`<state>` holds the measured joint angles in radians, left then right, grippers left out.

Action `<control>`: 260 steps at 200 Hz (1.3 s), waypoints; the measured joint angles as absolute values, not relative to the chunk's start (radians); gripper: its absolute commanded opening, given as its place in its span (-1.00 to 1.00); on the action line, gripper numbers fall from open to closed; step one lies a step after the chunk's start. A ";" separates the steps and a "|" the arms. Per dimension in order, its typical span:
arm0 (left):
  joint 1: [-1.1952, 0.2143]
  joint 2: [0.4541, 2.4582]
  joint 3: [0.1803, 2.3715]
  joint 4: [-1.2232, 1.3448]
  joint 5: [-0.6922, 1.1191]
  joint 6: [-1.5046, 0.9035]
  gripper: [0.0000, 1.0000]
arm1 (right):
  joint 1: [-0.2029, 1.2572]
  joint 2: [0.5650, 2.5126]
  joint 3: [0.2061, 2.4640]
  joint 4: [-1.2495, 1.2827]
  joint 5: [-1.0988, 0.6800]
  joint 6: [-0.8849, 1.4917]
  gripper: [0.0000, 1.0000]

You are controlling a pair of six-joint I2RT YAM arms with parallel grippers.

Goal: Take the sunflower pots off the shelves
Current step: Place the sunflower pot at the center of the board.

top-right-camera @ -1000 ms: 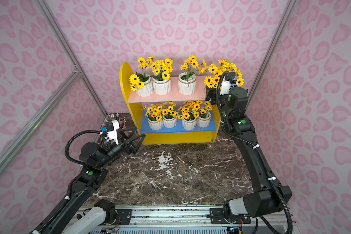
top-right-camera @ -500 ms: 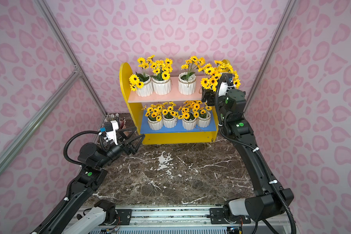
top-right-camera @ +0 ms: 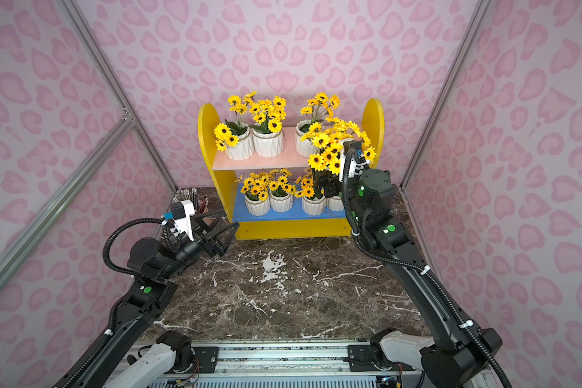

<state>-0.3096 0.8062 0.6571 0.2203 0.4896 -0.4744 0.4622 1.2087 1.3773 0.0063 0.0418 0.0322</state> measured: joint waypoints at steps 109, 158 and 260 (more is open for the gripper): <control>-0.285 0.607 0.637 0.131 0.067 -0.437 1.00 | 0.833 1.264 0.898 0.401 0.001 -0.005 -1.00; -0.278 0.607 0.631 0.122 0.000 -0.438 1.00 | 0.909 1.474 0.825 0.658 -0.071 0.000 -1.00; -0.277 0.636 0.627 0.117 -0.003 -0.446 1.00 | 0.889 2.046 0.952 1.073 -0.152 0.044 -1.00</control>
<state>-0.2768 0.6357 0.6273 0.1165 -0.0032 -0.4458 0.8894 2.0460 0.9520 1.0725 -0.1516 0.0441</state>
